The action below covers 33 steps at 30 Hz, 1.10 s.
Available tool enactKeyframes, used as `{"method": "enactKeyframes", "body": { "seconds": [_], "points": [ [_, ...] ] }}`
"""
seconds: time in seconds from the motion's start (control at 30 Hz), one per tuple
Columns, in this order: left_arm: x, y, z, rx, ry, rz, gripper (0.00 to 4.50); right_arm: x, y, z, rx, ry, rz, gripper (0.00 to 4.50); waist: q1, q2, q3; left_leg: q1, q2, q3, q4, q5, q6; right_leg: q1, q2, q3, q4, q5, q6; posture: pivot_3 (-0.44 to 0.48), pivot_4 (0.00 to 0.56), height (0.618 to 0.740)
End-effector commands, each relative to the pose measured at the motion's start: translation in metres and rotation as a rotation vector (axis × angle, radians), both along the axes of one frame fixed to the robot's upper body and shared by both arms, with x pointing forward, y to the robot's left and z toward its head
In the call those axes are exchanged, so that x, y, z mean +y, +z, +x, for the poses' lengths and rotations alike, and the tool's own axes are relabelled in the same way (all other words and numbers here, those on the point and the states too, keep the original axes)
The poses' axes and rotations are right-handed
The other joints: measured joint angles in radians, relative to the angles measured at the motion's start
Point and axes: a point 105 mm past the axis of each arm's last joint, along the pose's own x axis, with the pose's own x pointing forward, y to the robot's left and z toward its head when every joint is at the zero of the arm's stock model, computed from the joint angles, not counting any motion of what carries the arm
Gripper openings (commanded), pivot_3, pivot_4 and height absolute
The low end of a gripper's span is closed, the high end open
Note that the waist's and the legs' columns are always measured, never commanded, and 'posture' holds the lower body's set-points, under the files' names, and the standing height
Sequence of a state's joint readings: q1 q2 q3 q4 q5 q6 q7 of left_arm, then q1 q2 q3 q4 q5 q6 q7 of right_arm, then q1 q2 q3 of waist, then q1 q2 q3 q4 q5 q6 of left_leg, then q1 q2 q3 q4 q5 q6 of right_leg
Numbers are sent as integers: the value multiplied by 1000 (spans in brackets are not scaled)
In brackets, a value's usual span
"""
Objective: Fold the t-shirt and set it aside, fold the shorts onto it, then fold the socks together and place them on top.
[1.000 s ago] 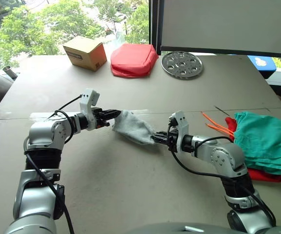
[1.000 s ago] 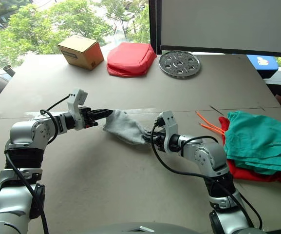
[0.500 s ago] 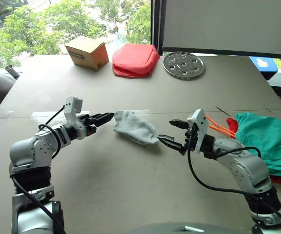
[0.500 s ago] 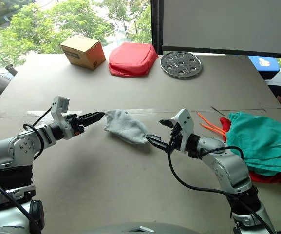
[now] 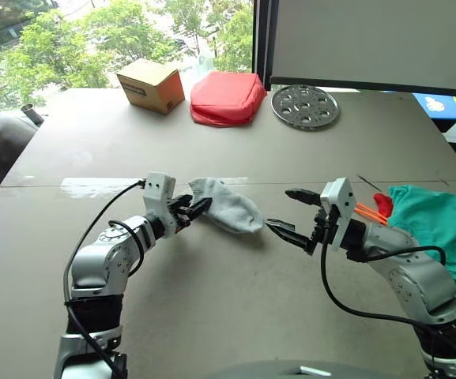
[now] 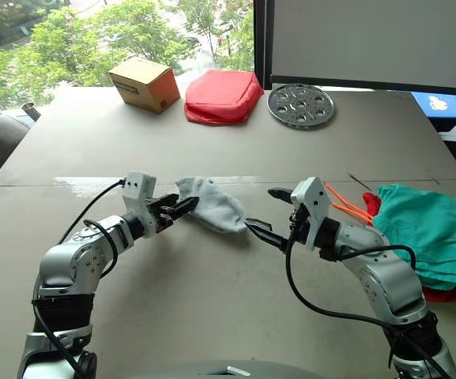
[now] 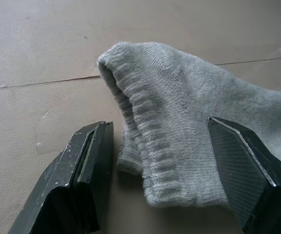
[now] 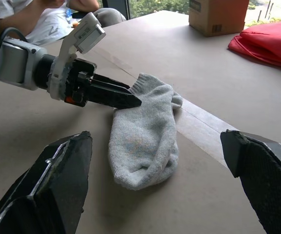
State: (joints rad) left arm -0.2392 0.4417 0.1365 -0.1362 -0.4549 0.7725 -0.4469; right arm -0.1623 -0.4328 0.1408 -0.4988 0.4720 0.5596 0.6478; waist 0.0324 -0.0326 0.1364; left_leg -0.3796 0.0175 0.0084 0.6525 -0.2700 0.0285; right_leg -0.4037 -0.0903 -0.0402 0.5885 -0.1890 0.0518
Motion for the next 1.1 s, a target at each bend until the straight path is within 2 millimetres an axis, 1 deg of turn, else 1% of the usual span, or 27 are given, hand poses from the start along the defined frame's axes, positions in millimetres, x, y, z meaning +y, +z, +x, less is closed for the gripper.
{"method": "enactKeyframes", "body": {
  "seconds": [0.03,0.07,0.17,0.2,0.23,0.27,0.4,0.53,0.67,0.77,0.87,0.97,1.03,1.1],
  "points": [
    [-8,-22,5,18,8,88,2799,-2,14,-4,-70,-9,8,4500,10,1,-1,0,0,0,0,0,0,0,0,0,0,0,0,0,150,739],
    [-10,-24,5,8,0,111,2612,-3,13,-5,-70,-13,5,4500,14,2,-3,0,0,-1,1,0,0,0,0,0,0,0,0,0,150,739],
    [-16,-28,3,-5,-17,128,1193,-5,12,-7,-68,-17,1,4500,16,3,-4,0,0,-2,1,0,0,1,0,0,0,0,0,0,150,739],
    [-17,-28,3,-7,-17,122,816,-5,11,-8,-68,-16,0,4500,16,3,-4,0,0,-2,1,0,0,1,0,0,0,0,0,0,150,739],
    [-17,-26,3,-11,-11,106,261,-6,11,-9,-68,-13,-2,4500,15,3,-4,-1,0,-2,1,0,0,1,0,0,0,0,0,0,150,739],
    [-16,-23,3,-21,0,89,33,-6,10,-11,-68,-11,-4,4500,15,3,-4,-1,0,-2,1,0,0,1,0,0,0,0,0,0,150,739],
    [-3,-7,6,-64,46,52,33,-7,6,-13,-72,-4,-24,4500,12,3,-4,-1,-2,-3,1,0,0,1,1,-1,0,0,0,0,150,739],
    [25,12,10,-140,126,99,33,-8,5,-12,-77,-5,-28,4500,4,2,-3,-1,-2,-3,1,0,0,1,1,-1,0,-1,2,0,150,739],
    [44,32,10,-292,135,293,33,-8,5,-9,-84,-9,-26,4500,-5,1,-2,-2,0,-3,0,0,0,0,3,-1,0,-1,1,0,150,739],
    [46,45,8,-417,77,455,33,-9,3,-6,-86,-9,-28,4500,-7,1,-2,-2,0,-3,0,0,0,0,3,-1,-1,0,0,0,150,739],
    [47,51,6,-521,39,619,33,-10,3,-4,-90,-10,-31,4500,-5,3,-1,-2,1,-2,0,0,0,0,2,-1,-1,0,0,0,150,739],
    [45,50,3,-605,-16,779,33,-12,3,-3,-93,-12,-32,4500,-5,4,0,-2,3,-2,0,0,0,0,2,-1,-1,0,0,0,150,739],
    [39,49,-1,-685,-86,916,33,-12,3,-5,-94,-14,-33,4500,-6,5,0,-2,3,-1,-1,0,0,-1,2,-1,-1,0,0,0,150,739],
    [33,49,-3,-759,-144,1013,33,-13,3,-5,-94,-17,-32,4500,-5,6,1,-2,4,-1,-1,0,0,-1,2,-1,-1,0,0,0,150,739]
  ]
}}
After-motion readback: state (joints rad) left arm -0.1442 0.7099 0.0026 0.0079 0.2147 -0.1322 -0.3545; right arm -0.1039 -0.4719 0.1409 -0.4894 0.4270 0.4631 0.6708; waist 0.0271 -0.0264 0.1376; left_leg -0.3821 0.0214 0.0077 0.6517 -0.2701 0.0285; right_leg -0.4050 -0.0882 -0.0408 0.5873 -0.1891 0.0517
